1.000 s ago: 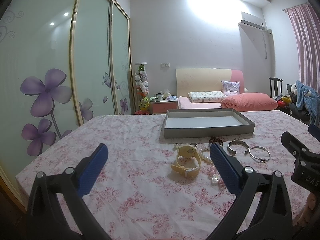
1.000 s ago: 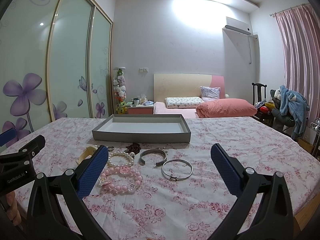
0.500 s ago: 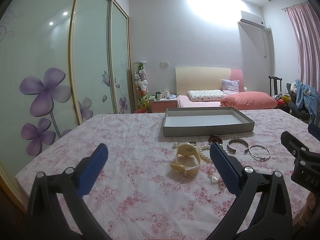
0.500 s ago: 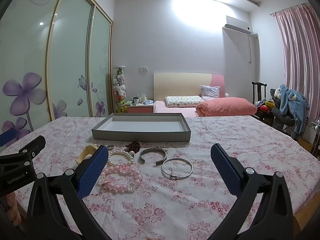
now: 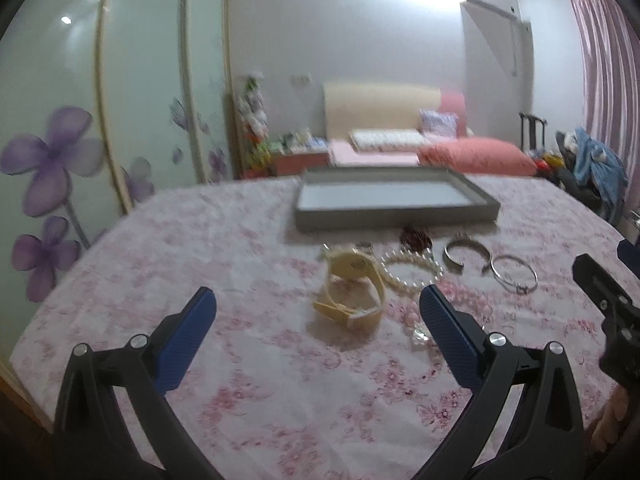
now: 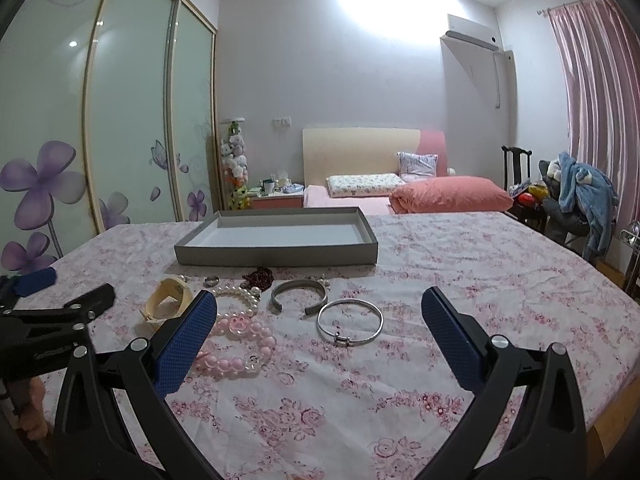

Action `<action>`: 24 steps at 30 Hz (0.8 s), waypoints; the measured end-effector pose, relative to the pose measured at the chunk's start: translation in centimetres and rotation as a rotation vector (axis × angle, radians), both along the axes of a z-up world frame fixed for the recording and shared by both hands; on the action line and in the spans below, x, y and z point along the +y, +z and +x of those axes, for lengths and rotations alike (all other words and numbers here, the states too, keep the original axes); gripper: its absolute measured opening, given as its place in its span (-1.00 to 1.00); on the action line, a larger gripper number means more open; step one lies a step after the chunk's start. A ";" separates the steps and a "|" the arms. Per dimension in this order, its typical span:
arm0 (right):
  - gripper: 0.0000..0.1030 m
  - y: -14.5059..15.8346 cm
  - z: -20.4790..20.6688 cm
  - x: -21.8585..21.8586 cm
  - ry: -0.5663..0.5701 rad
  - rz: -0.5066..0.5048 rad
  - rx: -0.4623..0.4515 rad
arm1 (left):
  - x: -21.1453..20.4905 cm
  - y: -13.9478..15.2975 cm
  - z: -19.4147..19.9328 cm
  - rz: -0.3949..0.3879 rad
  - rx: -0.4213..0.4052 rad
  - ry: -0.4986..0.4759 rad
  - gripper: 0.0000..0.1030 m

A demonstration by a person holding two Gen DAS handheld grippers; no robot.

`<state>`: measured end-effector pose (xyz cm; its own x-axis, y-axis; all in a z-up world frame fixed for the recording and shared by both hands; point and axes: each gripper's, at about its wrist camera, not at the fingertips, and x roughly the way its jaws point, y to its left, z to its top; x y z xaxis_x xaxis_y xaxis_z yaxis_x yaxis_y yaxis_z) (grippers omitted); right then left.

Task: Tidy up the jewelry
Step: 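Reach the left gripper to the cream watch and grasp it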

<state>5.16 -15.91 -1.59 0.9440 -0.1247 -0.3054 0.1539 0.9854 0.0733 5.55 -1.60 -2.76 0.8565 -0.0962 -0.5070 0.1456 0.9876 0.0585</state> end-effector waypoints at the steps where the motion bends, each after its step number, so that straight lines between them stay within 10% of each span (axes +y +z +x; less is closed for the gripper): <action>1: 0.97 0.0 0.1 -0.1 0.000 0.006 0.010 | -0.2 -0.2 0.8 0.000 0.034 -0.016 0.92; 13: 0.97 -0.3 3.7 -2.2 0.032 0.112 0.159 | -2.5 -3.4 8.9 0.048 0.289 -0.052 0.92; 24: 0.97 -0.9 6.2 -3.0 0.044 0.131 0.248 | -2.4 -4.9 11.8 0.021 0.379 -0.053 0.22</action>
